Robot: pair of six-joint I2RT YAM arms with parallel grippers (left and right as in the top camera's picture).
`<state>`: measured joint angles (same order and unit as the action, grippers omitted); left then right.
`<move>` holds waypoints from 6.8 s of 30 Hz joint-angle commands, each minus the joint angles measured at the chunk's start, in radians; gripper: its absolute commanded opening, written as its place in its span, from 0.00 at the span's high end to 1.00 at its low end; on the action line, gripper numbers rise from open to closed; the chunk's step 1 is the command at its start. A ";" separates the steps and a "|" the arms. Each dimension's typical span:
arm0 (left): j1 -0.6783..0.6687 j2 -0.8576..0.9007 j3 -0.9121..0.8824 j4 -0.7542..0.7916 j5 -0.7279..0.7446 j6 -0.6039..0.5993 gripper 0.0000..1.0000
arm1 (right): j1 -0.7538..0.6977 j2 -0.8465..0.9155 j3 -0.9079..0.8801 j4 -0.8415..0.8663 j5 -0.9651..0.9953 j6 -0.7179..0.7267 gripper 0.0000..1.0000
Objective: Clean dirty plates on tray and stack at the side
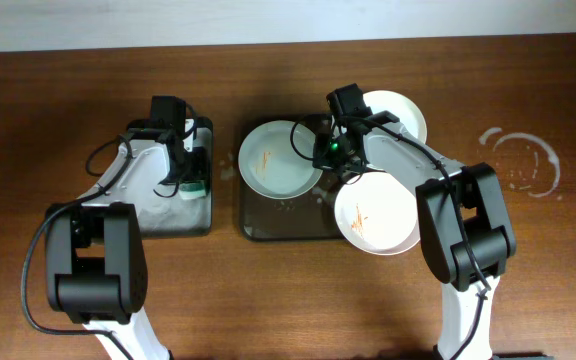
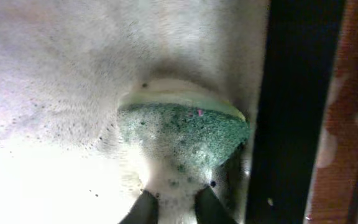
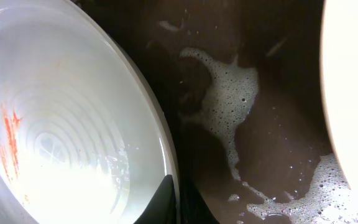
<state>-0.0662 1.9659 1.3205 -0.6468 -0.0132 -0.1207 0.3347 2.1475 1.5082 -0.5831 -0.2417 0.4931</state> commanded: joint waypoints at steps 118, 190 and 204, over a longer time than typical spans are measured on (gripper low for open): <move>-0.330 0.222 0.233 -0.092 0.312 -0.005 0.99 | -0.002 0.008 0.011 0.014 -0.017 -0.014 0.96; -0.173 0.110 0.583 -0.437 0.384 -0.005 0.99 | -0.018 -0.006 0.016 0.007 -0.166 -0.014 0.96; -0.172 0.110 0.582 -0.443 0.350 -0.005 0.99 | -0.129 -0.457 0.021 -0.251 0.521 -0.071 0.96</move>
<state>-0.2317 2.1014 1.8893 -1.0885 0.3431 -0.1490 0.1673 1.7889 1.5093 -0.7898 -0.0689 0.4397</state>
